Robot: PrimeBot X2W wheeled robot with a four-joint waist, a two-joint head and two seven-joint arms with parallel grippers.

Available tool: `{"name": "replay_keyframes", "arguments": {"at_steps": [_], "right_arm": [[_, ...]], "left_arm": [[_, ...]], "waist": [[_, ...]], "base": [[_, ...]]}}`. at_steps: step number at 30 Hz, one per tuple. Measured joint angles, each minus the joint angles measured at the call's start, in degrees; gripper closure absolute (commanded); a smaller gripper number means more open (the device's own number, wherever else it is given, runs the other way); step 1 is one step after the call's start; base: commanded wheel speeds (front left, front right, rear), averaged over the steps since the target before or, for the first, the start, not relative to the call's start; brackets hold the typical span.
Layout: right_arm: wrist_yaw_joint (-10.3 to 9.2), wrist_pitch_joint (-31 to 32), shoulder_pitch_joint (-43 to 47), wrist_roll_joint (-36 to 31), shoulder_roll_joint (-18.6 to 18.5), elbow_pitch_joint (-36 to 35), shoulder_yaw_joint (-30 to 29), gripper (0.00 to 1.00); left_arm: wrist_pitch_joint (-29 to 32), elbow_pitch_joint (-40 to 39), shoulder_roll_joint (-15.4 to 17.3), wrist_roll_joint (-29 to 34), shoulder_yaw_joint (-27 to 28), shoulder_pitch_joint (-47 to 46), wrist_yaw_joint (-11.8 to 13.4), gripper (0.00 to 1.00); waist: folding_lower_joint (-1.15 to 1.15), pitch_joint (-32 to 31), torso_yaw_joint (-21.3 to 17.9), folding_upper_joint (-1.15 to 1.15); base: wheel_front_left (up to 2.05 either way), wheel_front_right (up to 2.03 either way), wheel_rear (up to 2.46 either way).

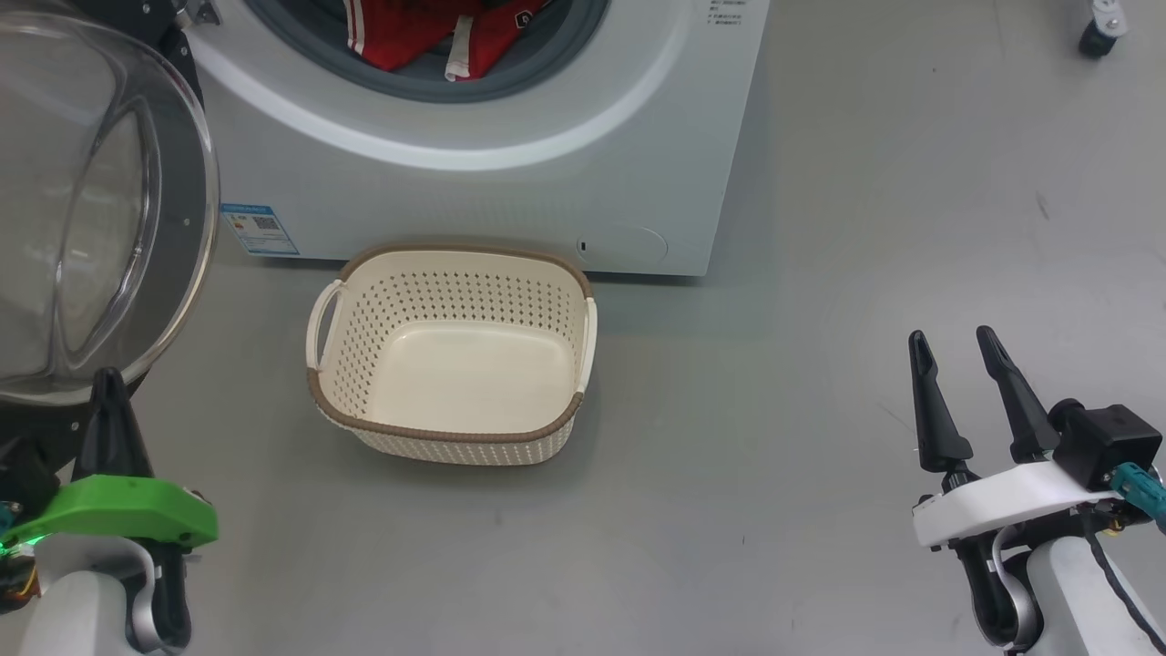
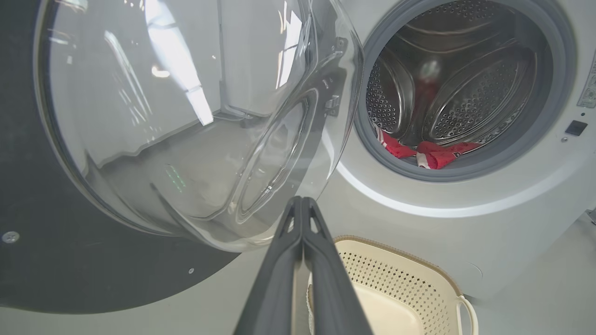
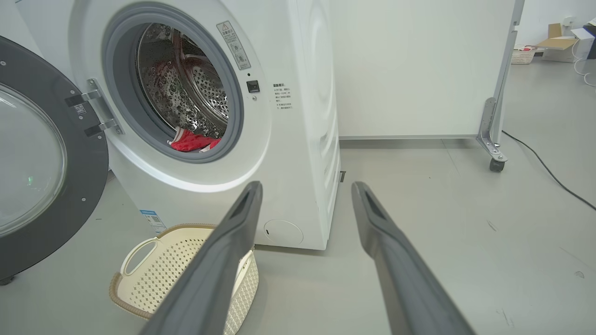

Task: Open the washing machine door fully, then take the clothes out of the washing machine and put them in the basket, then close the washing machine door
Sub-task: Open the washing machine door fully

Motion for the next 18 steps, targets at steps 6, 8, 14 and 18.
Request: {"name": "replay_keyframes", "arguments": {"at_steps": [6, 8, 14, 18], "right_arm": [[0.0, 0.0, 1.0, -0.01, 0.88, -0.01, -0.45, 0.0], [0.0, 0.0, 1.04, -0.03, 1.11, -0.05, -0.43, 0.0], [0.0, 0.0, 1.93, -0.12, 1.32, -0.27, -0.68, 0.0], [0.0, 0.0, 2.48, -0.56, 1.46, -0.36, -0.99, 0.0]], "left_arm": [[-0.03, -2.26, -0.47, 1.15, -0.9, 2.4, -0.7, 1.0], [-0.09, -3.32, -1.01, 1.21, -1.07, 3.19, -1.22, 1.0], [-0.1, -6.21, -2.14, 1.24, -1.69, 5.95, -2.14, 1.0], [-0.1, -7.7, -3.1, 1.62, -2.35, 7.81, -2.41, 1.0]], "waist": [[0.0, -2.07, -2.71, 0.0], [0.0, -2.7, -3.67, 0.0], [0.0, -4.33, -6.56, 0.0], [0.0, -5.21, -8.32, 0.0]], "base": [[0.0, 0.0, 0.0], [0.0, 0.0, 0.0], [0.0, 0.0, 0.0], [0.0, 0.0, 0.0]]}}
